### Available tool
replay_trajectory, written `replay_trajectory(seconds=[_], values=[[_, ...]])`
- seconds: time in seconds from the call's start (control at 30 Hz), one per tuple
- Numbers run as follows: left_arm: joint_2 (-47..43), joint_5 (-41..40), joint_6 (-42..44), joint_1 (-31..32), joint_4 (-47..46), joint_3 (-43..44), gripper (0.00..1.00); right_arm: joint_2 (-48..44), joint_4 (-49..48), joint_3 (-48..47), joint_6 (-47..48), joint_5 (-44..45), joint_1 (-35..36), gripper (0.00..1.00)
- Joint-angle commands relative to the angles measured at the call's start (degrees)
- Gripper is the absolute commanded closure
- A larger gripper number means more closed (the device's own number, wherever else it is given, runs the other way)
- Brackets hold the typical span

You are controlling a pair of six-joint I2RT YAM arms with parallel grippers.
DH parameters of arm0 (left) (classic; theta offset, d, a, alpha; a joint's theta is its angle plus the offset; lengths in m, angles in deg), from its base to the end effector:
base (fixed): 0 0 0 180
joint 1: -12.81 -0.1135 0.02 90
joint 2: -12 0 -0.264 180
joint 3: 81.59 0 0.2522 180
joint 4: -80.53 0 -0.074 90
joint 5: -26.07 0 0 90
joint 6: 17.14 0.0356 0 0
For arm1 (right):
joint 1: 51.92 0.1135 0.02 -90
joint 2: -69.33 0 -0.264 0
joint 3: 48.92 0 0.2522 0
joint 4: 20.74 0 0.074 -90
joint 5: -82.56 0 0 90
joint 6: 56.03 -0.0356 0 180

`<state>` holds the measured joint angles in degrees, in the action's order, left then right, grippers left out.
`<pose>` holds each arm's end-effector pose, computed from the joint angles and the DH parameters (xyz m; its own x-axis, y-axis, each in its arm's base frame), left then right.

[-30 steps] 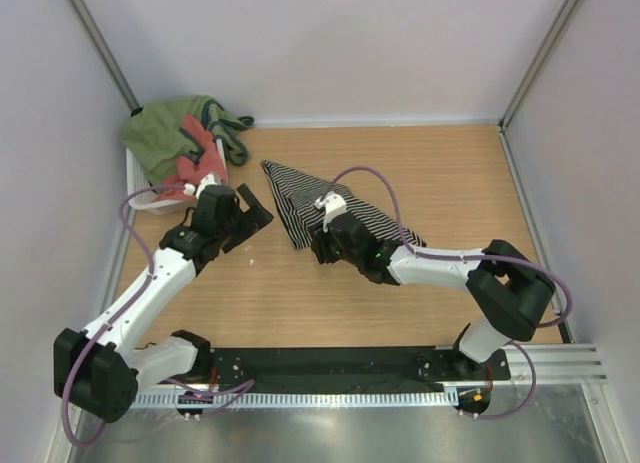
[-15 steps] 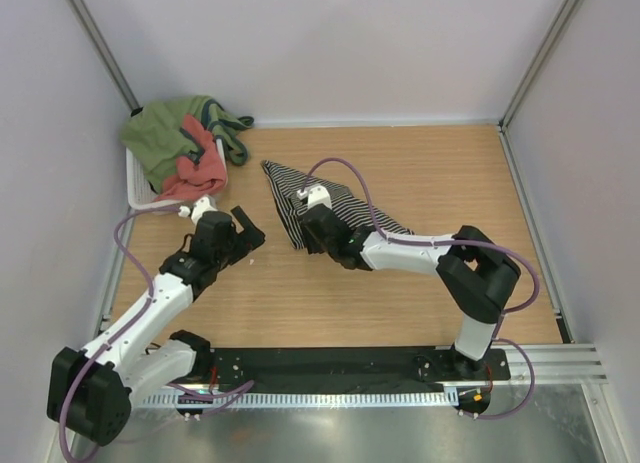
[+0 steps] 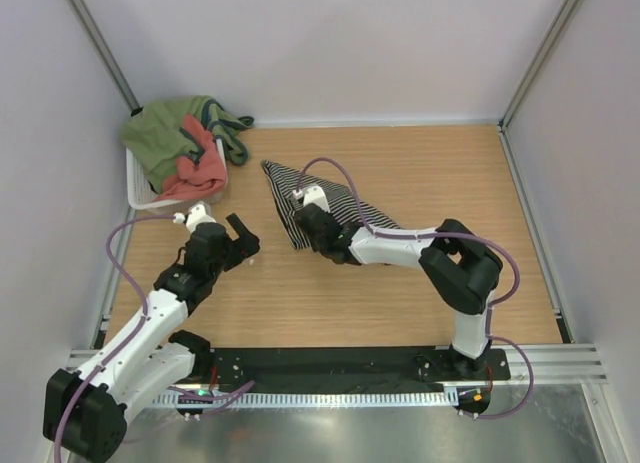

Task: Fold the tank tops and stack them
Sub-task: Flatten the tank top out

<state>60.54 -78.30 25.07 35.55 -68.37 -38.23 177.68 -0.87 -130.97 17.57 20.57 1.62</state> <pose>0.1730 -0.0629 0.2244 -0.5073 -0.5653 -0.6504 -0.2766 0.8216 -0.4984 0.2525 0.3136 0.1763 -0.5572 -0.3346 -0.7600 -0.3747 0.9180 -0.1295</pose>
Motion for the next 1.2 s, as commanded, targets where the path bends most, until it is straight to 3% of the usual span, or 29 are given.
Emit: replay_trajectory(seconds=[0.0,0.2,0.37,0.5,0.63,0.8,0.9,1.17], values=[[0.0,0.2,1.9,-0.2,-3.6,-0.1,0.06,-8.1,-1.4,5.2,0.3,2.0,0.7,0.99],[6.1,4.2,1.1,-0.2,-4.4,2.8,0.06,-29.7,-1.5,21.2,-3.5,11.3,0.4,0.99],[12.4,6.5,-0.6,-0.2,-6.1,5.6,0.06,-48.3,1.3,31.4,-8.1,28.5,0.0,0.99],[16.8,7.1,-1.3,-0.1,-7.5,7.7,0.07,-57.8,-1.7,39.5,-10.9,30.3,-0.6,0.99],[21.9,10.4,-1.6,-0.1,-8.8,10.0,0.14,-61.1,-10.6,46.5,-8.6,27.9,-0.6,0.99],[25.0,14.2,-2.7,0.5,-9.5,8.6,0.3,-58.5,-9.4,45.9,-9.9,27.8,-0.6,0.99],[20.9,14.2,-4.6,1.8,-9.6,4.7,0.37,-56.6,-9.0,45.4,-10.6,27.3,-0.6,0.99],[-3.5,13.2,-12.1,6.0,-7.3,-7.9,0.4,-55.5,-11.0,46.1,-10.4,26.1,-0.6,0.98]])
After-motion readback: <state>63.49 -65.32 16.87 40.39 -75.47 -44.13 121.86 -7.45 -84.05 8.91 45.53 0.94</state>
